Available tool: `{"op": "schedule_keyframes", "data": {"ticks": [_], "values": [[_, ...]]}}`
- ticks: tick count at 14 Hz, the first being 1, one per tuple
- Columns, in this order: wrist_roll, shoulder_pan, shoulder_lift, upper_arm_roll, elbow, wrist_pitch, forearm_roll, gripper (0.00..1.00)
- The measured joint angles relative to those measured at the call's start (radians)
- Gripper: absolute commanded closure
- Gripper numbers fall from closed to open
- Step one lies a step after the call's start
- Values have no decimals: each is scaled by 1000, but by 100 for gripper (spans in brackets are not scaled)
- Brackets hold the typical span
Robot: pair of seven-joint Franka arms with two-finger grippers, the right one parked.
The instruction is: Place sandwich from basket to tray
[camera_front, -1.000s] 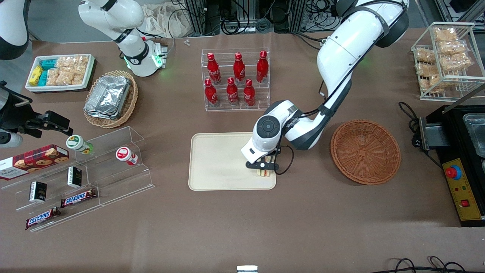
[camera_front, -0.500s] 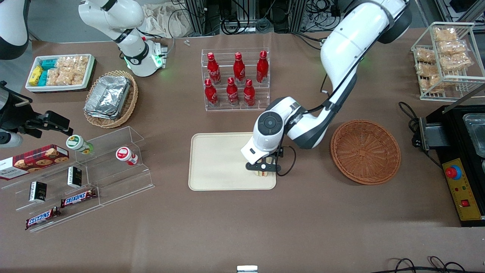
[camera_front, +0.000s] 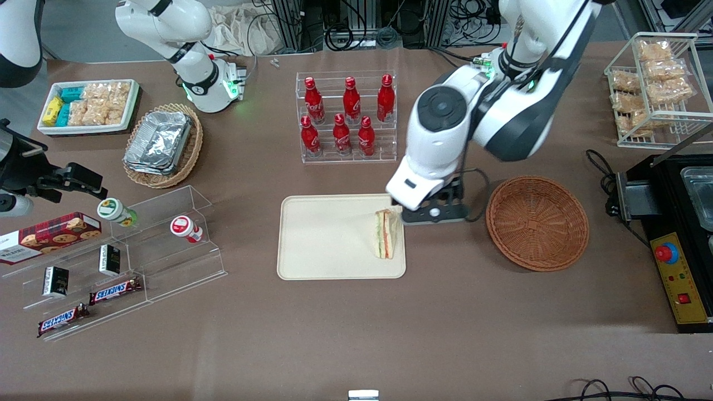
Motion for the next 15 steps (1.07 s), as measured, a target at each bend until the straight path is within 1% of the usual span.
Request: {"op": "schedule_keyframes", "data": {"ticks": [3,6,8,9,11,13,15], "values": [[142,83,-65,4,-2,-88,-75,0],[314,201,-117,8,-3,-177,-144,0],[426,284,-154,12,-3,-237,-165,0],[463,306,-174,27,-3,-263,-168,0],[523,292,-219,113,-3,-300,-181,0],[569,256,-269,217,-6,-326,-219,0],[589,237,-322,291,-25,-344,-232,0]]}}
